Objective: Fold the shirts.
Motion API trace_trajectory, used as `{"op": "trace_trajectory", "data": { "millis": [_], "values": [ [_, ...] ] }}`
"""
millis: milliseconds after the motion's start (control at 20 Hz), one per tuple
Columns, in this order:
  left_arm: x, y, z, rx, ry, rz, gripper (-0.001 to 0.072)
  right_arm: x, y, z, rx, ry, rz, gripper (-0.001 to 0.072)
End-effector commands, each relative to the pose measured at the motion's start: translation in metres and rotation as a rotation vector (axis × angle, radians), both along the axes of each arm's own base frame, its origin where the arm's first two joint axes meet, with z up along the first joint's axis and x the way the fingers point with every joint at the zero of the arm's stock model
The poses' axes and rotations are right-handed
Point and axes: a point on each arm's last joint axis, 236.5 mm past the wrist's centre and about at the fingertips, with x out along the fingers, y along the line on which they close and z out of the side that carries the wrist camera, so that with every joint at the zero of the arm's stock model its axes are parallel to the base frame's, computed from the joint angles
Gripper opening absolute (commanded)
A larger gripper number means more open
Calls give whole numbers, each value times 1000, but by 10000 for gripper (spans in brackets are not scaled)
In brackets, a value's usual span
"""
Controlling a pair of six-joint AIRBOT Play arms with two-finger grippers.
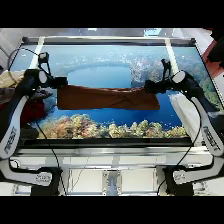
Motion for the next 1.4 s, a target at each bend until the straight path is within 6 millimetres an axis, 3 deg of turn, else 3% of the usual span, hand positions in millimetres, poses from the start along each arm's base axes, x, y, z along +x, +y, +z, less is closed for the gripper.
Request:
{"op": "trace_trajectory", "data": {
  "millis": [0, 150, 200, 300, 450, 500, 550, 600, 750, 850, 950, 1000, 1050, 1200, 1350],
  "values": [
    [11, 6, -32, 46, 39, 14, 11, 3, -1, -52, -3, 81, -13, 23],
    [12, 2, -34, 23, 42, 18, 14, 2, 0, -60, -3, 95, -9, 25],
    [13, 2, -30, 23, 38, 19, 77, 4, -1, -54, -7, 82, 3, 32],
    [18, 5, -10, 48, 26, 4, 498, 8, 0, -26, -7, 43, 58, 136],
    [31, 15, 44, 100, -29, 5, 524, 12, -10, 43, -52, -68, 135, 445],
    [36, 14, 65, 90, -68, 11, 524, 15, -20, 63, -94, -113, 133, 467],
    [41, 11, 85, 76, -109, 14, 524, 17, -37, 74, -153, -148, 120, 472],
    [44, 7, 105, 50, -155, 15, 524, 18, -56, 79, -197, -152, 73, 521],
    [50, -15, 155, -32, -275, -32, 524, 13, -91, 54, -150, -59, -63, 556],
    [51, -40, 172, -70, -326, -136, 525, 9, -95, 30, -21, 15, -126, 629],
    [47, -68, 176, -89, -336, -243, 525, 9, -91, 10, 131, 59, -139, 638],
    [45, -80, 176, -89, -338, -282, 525, 9, -89, 2, 195, 78, -143, 703],
    [44, -92, 177, -77, -343, -319, 525, 8, -87, -6, 239, 100, -141, 703],
    [39, -120, 178, -49, -351, -405, 525, 4, -85, -35, 273, 156, -119, 703],
    [35, -134, 177, -53, -348, -431, 525, 0, -84, -56, 268, 185, -95, 704]
  ]
}}
